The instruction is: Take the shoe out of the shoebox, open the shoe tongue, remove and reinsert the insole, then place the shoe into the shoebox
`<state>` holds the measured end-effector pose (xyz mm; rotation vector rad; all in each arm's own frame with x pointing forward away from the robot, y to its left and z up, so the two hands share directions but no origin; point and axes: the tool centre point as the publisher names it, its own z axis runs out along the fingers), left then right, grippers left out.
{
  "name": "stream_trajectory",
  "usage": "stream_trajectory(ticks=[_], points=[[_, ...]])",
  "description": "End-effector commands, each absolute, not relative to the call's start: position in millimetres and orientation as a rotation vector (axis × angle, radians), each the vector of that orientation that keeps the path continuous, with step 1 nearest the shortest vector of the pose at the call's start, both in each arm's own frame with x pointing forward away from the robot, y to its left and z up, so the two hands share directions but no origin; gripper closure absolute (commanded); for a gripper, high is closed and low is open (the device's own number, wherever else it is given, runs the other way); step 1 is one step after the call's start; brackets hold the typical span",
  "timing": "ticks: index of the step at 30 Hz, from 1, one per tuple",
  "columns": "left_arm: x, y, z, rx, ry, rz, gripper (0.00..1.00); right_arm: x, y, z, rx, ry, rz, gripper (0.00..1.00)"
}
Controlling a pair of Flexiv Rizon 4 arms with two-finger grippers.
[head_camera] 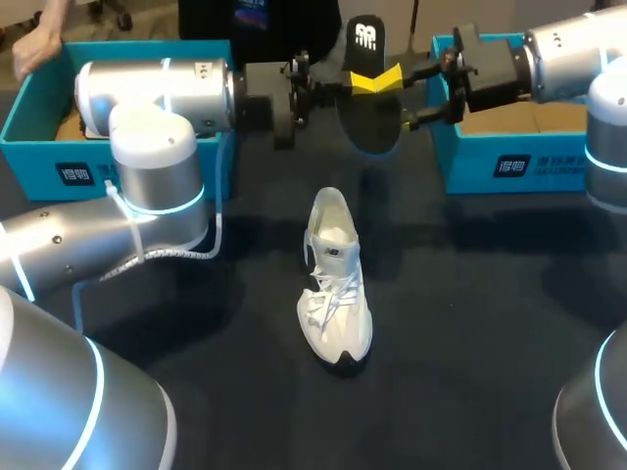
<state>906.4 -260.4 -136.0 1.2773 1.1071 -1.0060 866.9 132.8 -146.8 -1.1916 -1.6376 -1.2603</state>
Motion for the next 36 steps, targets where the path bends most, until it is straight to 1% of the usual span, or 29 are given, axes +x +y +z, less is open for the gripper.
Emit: stream_trajectory(ticks=[1,5,8,10,11,12,13,15,16,17,18,22,23,24,25,26,36], points=[[912.4,-261.9,-135.2,1.286,1.112,-1.0,1.0,870.9,139.9,-150.8,-1.192,-1.63,-1.255,0.0],[915.2,-261.5,-136.1,1.283,1.12,-0.99,1.0,870.3,143.7,-153.1,-1.185,-1.623,-1.235,0.0],[916.6,-262.8,-136.5,1.281,1.125,-0.987,1.0,870.6,145.4,-155.1,-1.182,-1.616,-1.232,0.11],[916.3,-264.0,-136.0,1.282,1.123,-0.988,1.0,870.8,146.0,-155.7,-1.181,-1.616,-1.232,0.11],[915.8,-264.7,-135.8,1.281,1.121,-0.99,1.0,871.0,146.8,-156.9,-1.18,-1.613,-1.235,0.15],[915.3,-265.2,-135.9,1.279,1.117,-0.99,1.0,871.3,147.5,-157.8,-1.18,-1.61,-1.239,0.27],[914.8,-265.6,-136.2,1.263,1.117,-0.987,1.0,871.7,147.8,-159.0,-1.184,-1.606,-1.242,0.52],[913.2,-266.0,-137.7,1.248,1.126,-0.996,1.0,872.8,148.2,-161.6,-1.187,-1.599,-1.251,0.68],[912.6,-265.9,-138.2,1.24,1.129,-0.998,1.0,873.1,148.4,-162.1,-1.189,-1.598,-1.25,0.7],[912.2,-265.0,-139.0,1.232,1.133,-0.996,1.0,873.2,148.5,-162.3,-1.191,-1.598,-1.251,0.84],[911.8,-264.4,-139.9,1.237,1.132,-0.993,1.0,873.3,148.6,-162.3,-1.192,-1.597,-1.251,0.86],[911.5,-263.3,-141.0,1.252,1.13,-0.982,1.0,874.0,147.9,-161.3,-1.192,-1.598,-1.259,0.79],[911.6,-263.2,-141.0,1.251,1.131,-0.982,1.0,874.2,147.3,-161.2,-1.192,-1.599,-1.261,0.79],[911.7,-262.9,-140.8,1.25,1.131,-0.981,1.0,874.6,146.9,-161.0,-1.192,-1.6,-1.262,0.84],[911.7,-262.8,-140.7,1.25,1.13,-0.98,1.0,874.9,146.8,-160.8,-1.193,-1.601,-1.26,0.94],[911.6,-262.6,-140.5,1.249,1.13,-0.977,1.0,875.3,146.8,-160.2,-1.192,-1.603,-1.259,1.0],[914.4,-261.0,-143.7,1.253,1.138,-0.942,1.0,874.9,148.6,-156.7,-1.169,-1.607,-1.251,1.0]])
